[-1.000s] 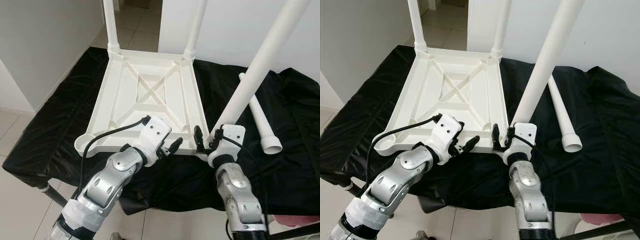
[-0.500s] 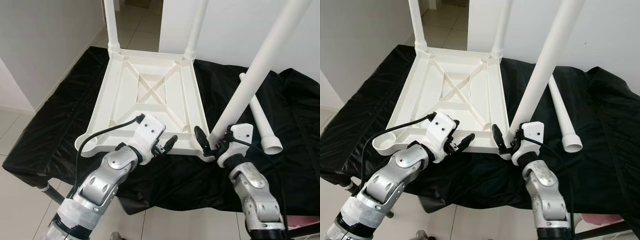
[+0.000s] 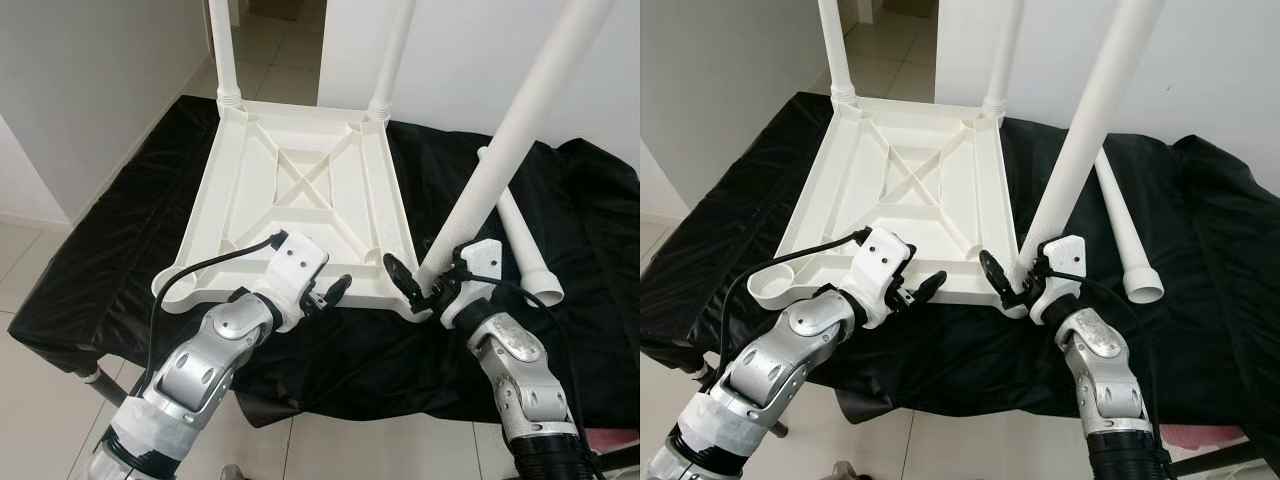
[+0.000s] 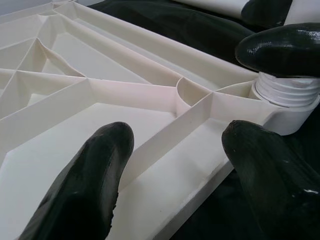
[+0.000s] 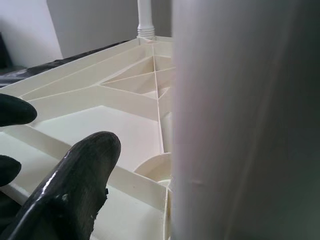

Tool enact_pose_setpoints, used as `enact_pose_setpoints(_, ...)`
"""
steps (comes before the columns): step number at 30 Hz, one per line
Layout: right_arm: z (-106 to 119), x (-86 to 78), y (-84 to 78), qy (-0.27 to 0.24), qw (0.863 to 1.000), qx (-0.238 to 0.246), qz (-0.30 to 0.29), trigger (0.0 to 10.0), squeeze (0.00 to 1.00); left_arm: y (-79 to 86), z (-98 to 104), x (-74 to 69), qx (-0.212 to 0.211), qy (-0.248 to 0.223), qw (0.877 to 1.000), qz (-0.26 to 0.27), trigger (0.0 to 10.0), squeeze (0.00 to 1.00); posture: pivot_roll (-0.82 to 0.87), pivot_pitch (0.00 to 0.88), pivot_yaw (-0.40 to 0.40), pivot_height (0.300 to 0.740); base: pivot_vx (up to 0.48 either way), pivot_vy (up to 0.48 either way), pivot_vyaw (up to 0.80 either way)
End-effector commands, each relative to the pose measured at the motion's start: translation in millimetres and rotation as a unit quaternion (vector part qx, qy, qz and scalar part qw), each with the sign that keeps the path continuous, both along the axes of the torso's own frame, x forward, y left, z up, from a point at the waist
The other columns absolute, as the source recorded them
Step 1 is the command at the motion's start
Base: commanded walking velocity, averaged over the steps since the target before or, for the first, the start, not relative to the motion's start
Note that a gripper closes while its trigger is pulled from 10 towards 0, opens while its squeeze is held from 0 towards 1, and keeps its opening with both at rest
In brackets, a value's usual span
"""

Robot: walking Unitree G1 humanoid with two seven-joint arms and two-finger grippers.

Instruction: Building children table

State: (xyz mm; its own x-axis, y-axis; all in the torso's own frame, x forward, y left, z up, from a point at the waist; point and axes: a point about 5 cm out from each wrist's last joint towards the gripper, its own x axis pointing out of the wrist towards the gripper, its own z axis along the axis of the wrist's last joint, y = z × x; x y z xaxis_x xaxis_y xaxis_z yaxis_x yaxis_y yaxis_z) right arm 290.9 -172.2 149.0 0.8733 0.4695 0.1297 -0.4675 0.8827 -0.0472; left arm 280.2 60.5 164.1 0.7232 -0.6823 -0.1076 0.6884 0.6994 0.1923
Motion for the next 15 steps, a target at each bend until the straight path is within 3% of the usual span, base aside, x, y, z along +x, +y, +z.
enact_pose_setpoints(1, -2.7, 4.0, -0.7, 0.002, 1.000, -0.006, 0.014, 10.0, 0.00, -5.1, -0.9, -6.0, 0.014, 0.012, 0.998, -0.064, 10.0, 0.00, 0.00, 0.068, -0.039, 0.740, 0.000, 0.000, 0.00)
enact_pose_setpoints(8, -5.3, 11.9, 0.4, 0.005, 0.999, -0.016, 0.027, 10.0, 0.00, -3.9, 0.3, -4.4, 0.020, 0.006, 0.998, -0.057, 10.0, 0.00, 0.00, 0.065, -0.042, 0.740, 0.000, 0.000, 0.00)
enact_pose_setpoints(9, -5.7, 15.0, 0.8, 0.005, 0.999, -0.018, 0.032, 1.4, 0.00, -4.2, 0.2, -3.9, 0.021, 0.005, 0.998, -0.055, 10.0, 0.00, 0.00, 0.063, -0.042, 0.740, 0.000, 0.000, 0.00)
enact_pose_setpoints(11, -5.7, 15.0, 0.8, 0.005, 0.999, -0.018, 0.032, 1.4, 0.00, -4.2, 0.2, -3.9, 0.021, 0.005, 0.998, -0.055, 10.0, 0.00, 0.00, 0.063, -0.042, 0.740, 0.000, 0.000, 0.00)
enact_pose_setpoints(12, -6.6, 17.1, 0.3, 0.006, 0.999, -0.020, 0.037, 0.0, 0.00, -5.0, 0.5, -4.8, 0.018, 0.006, 0.998, -0.055, 10.0, 0.00, 0.00, 0.056, -0.031, 0.740, 0.000, 0.000, 0.00)
enact_pose_setpoints(15, -7.5, 18.3, -1.7, 0.006, 0.999, -0.022, 0.038, 0.0, 0.00, -6.2, 0.7, -5.4, 0.017, 0.008, 0.998, -0.057, 10.0, 0.00, -0.01, 0.057, -0.023, 0.740, 0.000, 0.000, 0.00)
